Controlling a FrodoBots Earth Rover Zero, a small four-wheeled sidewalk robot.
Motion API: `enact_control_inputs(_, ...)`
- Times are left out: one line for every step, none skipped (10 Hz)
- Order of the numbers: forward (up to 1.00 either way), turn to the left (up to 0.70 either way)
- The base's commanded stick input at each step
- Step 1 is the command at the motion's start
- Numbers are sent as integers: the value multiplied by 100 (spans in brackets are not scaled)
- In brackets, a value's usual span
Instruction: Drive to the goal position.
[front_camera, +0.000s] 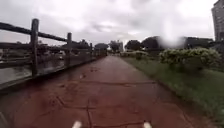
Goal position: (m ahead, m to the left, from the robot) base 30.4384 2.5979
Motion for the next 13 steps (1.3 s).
enact_control_inputs(50, 43)
enact_control_inputs(50, 20)
enact_control_inputs(50, 0)
enact_control_inputs(50, 0)
enact_control_inputs(50, 0)
enact_control_inputs(50, 0)
enact_control_inputs(50, 0)
enact_control_inputs(50, 0)
enact_control_inputs(50, 0)
enact_control_inputs(50, 0)
enact_control_inputs(50, 0)
enact_control_inputs(50, 0)
enact_control_inputs(50, 0)
